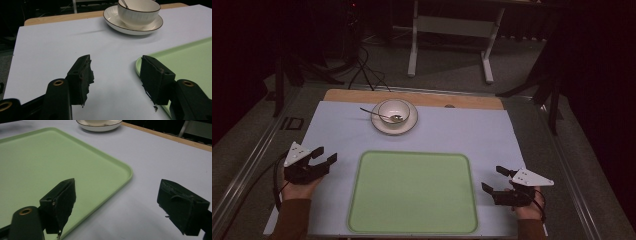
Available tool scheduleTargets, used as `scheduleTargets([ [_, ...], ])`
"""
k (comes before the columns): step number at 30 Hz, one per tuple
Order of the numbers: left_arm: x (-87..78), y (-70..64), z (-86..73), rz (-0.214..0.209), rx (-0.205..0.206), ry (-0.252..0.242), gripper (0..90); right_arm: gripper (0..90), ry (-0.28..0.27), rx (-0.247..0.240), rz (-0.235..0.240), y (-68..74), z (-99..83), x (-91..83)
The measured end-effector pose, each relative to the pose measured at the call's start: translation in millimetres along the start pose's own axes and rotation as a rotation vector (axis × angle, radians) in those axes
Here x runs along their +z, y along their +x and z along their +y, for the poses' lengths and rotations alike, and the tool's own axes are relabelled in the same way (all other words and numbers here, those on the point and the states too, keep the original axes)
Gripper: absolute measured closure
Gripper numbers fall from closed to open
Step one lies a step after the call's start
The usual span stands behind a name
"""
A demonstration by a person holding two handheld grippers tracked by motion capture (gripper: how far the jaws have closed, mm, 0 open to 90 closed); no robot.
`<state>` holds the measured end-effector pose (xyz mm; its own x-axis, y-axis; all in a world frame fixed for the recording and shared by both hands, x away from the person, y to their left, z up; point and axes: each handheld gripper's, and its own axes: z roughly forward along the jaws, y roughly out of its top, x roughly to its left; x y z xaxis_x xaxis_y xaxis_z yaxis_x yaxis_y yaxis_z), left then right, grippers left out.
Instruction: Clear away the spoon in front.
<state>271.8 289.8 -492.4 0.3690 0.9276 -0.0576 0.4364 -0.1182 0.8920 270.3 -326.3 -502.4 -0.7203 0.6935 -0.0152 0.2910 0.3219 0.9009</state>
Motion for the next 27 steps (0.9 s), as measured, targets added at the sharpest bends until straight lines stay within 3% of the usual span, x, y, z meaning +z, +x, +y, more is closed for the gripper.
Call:
scheduleTargets([
  [27, 10.3, -4.1, 31.0, -0.020, 0.018, -0.030, 42.5, 15.1, -0.005, 0.001, -0.001, -0.2, -0.2, -1.7],
])
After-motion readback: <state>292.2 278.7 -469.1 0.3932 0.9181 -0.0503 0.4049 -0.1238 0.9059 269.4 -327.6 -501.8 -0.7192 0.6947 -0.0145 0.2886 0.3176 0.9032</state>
